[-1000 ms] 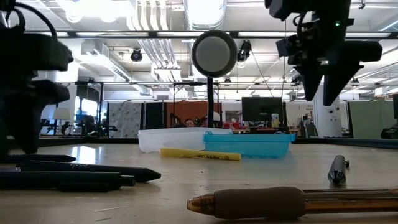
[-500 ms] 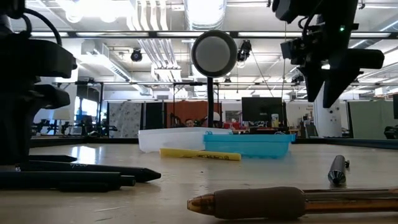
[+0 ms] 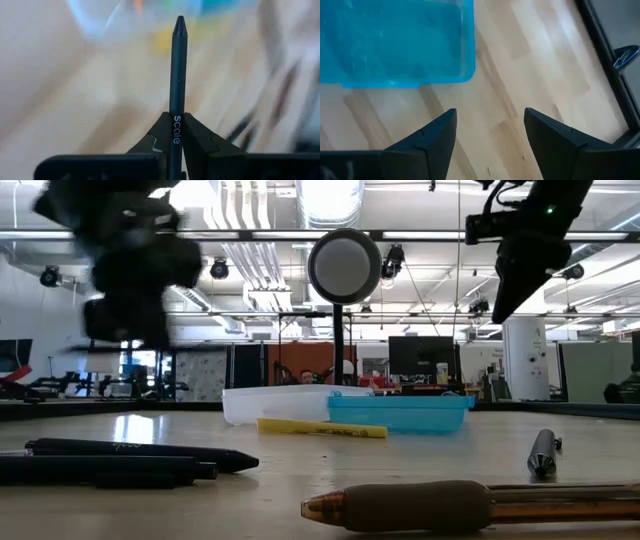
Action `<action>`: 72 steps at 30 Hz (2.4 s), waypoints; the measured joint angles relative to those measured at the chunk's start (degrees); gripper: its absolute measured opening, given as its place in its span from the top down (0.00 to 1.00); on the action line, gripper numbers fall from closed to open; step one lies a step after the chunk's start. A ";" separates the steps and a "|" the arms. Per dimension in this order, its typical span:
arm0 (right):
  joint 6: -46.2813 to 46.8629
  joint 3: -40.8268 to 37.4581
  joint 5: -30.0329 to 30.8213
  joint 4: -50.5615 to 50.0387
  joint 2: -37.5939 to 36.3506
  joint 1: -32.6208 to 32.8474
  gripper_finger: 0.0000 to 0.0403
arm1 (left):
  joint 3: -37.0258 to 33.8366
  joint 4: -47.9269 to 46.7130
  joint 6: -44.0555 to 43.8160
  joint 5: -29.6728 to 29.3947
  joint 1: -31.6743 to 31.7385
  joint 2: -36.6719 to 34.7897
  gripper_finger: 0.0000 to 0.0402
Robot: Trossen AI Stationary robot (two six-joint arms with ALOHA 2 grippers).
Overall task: Pick & place school supplies into a supply box
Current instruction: Put the black pen into the supply box
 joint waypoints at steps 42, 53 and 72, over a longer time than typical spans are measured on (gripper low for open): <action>-43.47 -1.42 -26.47 15.59 10.83 12.60 0.44 | 10.18 -5.75 16.23 -3.22 16.03 -2.36 0.73; -39.18 11.09 -25.77 17.41 27.26 21.04 0.44 | -6.69 -0.24 7.92 -6.03 11.46 -19.62 0.73; -32.35 18.83 -26.03 16.88 44.93 22.53 0.73 | -9.97 -0.82 7.92 -5.58 11.23 -29.17 0.72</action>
